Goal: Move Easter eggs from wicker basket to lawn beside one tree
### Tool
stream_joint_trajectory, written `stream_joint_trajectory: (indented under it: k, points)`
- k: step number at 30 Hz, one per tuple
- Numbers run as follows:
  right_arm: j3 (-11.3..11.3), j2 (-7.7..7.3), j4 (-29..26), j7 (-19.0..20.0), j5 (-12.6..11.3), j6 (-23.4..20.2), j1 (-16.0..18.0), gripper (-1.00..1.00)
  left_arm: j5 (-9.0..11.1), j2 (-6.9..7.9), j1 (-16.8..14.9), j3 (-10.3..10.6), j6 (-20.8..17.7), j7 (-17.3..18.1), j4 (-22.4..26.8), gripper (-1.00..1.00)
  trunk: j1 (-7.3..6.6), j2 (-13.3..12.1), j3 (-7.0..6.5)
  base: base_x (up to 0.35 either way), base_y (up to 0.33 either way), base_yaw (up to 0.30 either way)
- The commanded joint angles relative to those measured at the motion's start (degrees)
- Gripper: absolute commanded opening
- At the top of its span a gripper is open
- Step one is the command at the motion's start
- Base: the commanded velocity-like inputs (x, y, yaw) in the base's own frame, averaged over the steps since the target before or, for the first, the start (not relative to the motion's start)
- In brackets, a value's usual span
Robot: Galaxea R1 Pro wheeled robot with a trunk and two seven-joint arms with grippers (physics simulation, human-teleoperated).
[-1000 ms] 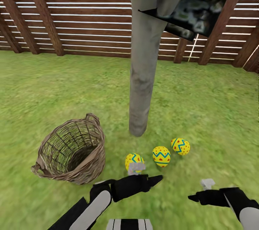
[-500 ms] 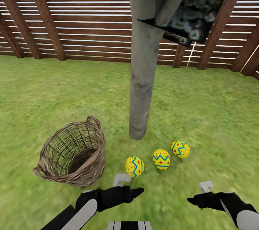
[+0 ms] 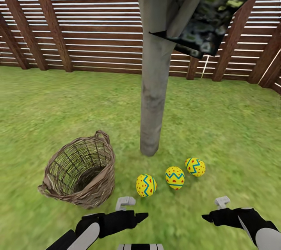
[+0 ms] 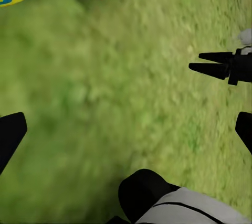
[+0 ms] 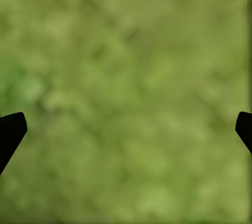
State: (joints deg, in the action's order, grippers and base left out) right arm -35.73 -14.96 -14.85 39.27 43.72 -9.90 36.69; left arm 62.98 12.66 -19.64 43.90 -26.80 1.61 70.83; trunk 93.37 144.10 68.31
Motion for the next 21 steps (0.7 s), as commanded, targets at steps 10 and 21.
stream_joint_trajectory:
  k: [10,21]
  points:
    - [-0.5,0.11,0.0,0.3,0.3,-0.4,-0.3,1.0,0.2,0.27,0.0,-0.1,-0.3,-0.1,-0.3,1.0,-0.27,-0.1,-2.18,0.0,0.0,0.0]
    - [-0.4,0.15,0.1,0.3,0.4,-0.4,-0.3,1.0,0.4,0.94,0.0,-0.2,-0.4,-0.3,-0.4,1.0,-0.55,-0.3,-4.61,-0.13,0.023,0.0]
